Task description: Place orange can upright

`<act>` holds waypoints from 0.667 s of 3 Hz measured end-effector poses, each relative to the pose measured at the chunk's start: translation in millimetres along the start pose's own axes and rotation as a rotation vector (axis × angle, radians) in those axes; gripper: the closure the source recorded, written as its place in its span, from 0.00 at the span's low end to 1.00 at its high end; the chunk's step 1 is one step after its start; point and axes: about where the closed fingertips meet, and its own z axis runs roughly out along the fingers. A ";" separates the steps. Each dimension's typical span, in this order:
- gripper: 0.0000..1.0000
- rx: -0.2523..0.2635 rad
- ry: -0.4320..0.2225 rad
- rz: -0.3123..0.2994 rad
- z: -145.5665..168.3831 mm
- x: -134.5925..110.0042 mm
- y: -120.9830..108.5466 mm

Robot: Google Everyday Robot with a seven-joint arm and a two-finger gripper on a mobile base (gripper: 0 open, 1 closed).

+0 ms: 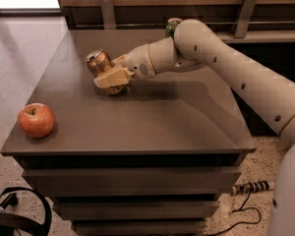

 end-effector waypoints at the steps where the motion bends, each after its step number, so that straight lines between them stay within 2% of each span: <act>1: 0.00 -0.001 0.000 0.000 0.3 0.0 0.1; 2: 0.00 -0.001 0.000 0.000 0.3 0.0 0.1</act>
Offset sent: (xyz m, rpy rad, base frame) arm 0.0000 0.0001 0.0000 0.0000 0.0000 0.0002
